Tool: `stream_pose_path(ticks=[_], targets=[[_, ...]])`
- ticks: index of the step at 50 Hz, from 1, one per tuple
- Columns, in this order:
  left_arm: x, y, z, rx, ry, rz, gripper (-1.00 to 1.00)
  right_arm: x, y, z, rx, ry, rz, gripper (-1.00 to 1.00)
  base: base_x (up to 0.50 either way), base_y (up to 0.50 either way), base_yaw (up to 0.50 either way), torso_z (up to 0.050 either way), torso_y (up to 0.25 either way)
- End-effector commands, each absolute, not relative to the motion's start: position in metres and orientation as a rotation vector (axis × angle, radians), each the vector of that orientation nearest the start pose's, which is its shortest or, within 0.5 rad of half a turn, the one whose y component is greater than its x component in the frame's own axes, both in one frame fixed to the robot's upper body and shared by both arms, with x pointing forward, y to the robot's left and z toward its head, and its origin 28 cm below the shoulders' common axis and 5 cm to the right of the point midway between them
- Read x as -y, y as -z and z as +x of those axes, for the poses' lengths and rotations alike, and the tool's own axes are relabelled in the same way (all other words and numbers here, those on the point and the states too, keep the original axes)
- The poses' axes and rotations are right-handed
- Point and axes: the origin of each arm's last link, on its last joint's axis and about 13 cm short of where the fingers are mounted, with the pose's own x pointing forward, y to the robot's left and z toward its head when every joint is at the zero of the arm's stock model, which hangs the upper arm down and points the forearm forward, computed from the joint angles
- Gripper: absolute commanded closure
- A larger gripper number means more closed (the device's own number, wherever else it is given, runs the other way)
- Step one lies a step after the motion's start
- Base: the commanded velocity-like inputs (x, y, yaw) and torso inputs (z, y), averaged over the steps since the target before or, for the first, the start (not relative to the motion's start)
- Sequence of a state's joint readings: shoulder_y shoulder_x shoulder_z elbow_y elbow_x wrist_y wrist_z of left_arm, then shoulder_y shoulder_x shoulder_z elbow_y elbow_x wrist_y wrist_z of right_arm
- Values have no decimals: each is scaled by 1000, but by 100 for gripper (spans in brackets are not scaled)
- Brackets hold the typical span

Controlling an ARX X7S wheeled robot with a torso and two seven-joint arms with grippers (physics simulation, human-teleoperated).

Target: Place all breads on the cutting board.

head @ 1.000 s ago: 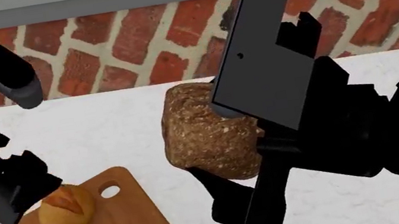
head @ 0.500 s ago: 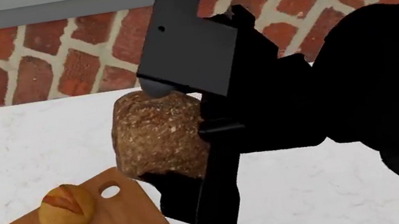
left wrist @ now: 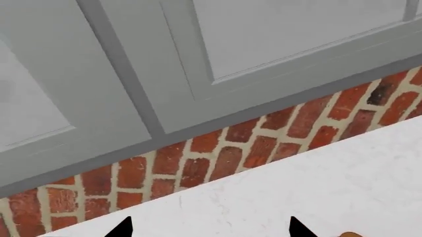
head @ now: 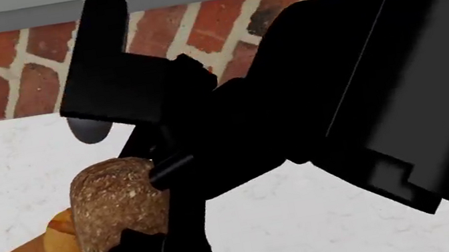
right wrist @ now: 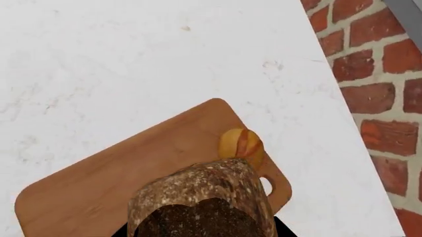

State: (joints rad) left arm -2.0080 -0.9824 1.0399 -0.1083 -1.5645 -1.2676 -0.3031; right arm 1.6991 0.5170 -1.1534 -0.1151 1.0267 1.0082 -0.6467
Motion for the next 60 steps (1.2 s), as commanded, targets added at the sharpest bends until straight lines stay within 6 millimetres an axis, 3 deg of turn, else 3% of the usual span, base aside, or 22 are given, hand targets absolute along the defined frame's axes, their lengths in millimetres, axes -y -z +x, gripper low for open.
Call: stream_pose_path(ticks=[1,28,39,40,48,60], targets=[[-337,-408,245,-246,107,265,-100,57,-324,305,-441,-1410,-759,100,23,0,-4,0,0],[-336,-398,254,-253,98,251,-100,27,-283,308,-464,-1501,-788,100,23,0,-3,0,0],[-334,-395,257,-256,103,250,-100,18,-266,317,-454,-1460,-783,100,24,0,-3,0,0],[-335,-394,258,-258,101,249,-100,18,-264,318,-451,-1456,-787,-100,24,0,-5,0,0],[-334,-392,259,-264,103,249,-100,20,-266,314,-461,-1462,-789,-100,24,0,-4,0,0],[-334,-392,259,-261,101,245,-100,36,-302,295,-417,-1440,-832,-100,24,0,-3,0,0]])
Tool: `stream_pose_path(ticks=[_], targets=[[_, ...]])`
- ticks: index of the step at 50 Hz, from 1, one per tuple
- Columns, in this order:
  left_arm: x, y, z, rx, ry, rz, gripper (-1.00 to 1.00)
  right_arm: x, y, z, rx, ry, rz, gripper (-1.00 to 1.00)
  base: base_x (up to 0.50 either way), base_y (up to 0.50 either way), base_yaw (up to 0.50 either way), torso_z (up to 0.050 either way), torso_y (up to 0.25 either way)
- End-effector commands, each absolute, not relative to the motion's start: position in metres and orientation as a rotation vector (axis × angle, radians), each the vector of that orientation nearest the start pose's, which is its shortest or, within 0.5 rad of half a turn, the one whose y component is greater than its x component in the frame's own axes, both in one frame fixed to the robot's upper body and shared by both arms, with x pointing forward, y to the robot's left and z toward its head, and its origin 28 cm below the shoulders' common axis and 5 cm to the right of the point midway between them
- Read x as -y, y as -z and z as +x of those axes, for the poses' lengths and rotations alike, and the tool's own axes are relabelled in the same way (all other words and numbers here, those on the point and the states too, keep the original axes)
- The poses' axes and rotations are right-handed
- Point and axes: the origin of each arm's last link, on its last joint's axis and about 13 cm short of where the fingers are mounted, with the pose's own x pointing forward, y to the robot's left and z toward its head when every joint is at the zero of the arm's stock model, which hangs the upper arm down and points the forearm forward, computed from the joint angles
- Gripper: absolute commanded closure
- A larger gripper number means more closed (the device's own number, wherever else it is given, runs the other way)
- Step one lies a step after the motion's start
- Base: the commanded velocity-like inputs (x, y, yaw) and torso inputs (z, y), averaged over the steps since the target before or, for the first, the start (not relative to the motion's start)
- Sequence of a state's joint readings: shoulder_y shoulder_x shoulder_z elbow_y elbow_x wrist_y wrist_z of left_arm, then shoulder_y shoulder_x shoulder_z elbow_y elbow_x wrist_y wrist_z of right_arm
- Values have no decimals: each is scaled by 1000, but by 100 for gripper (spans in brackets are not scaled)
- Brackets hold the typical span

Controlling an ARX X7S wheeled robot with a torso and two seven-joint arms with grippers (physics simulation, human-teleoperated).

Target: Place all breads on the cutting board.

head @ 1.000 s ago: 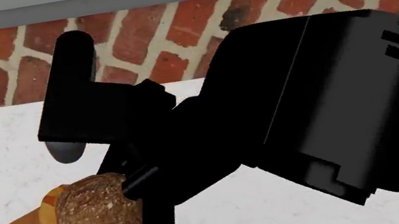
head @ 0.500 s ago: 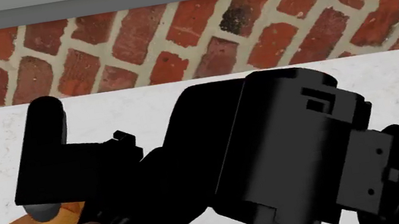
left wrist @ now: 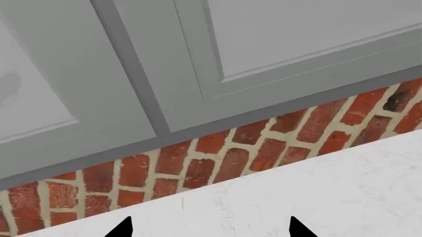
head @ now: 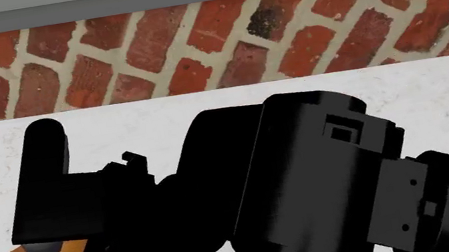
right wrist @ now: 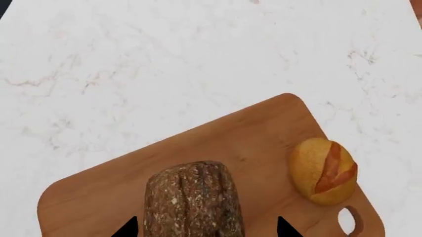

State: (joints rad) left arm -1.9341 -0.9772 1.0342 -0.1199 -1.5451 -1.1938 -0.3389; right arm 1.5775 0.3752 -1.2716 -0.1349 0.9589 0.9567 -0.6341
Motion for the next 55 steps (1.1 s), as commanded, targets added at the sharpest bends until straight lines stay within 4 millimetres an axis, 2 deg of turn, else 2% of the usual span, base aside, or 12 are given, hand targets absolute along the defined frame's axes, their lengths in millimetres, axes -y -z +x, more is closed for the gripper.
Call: stream_pose_path(ticks=[1,10,22,31,35,42,49,50,55], targets=[[-334,-392,258,-260,101,244,-100,39,-306,293,-405,-1431,-834,-100,24,0,-5,0,0],[-333,-394,257,-258,99,244,-100,60,-332,280,-365,-1394,-817,-100,25,0,-1,0,0],[-333,-391,252,-236,122,201,-100,89,-355,271,-246,-1281,-756,-100,25,0,0,0,0],[-330,-384,247,-195,126,199,-100,106,-361,264,-173,-1211,-699,-100,25,0,-1,0,0],[-328,-388,239,-161,133,209,-100,113,-364,256,-134,-1187,-675,-100,25,0,-1,0,0],[-321,-383,227,-117,151,220,-100,127,-372,248,-15,-1055,-623,-100,26,0,-2,0,0],[-312,-373,216,-67,107,283,-100,136,-370,237,53,-987,-566,-100,26,0,-2,0,0],[-310,-375,209,-1,76,301,-100,139,-368,235,77,-954,-547,-100,26,0,0,0,0],[-307,-372,198,32,88,267,-100,152,-365,225,118,-869,-491,-100,26,0,-1,0,0]])
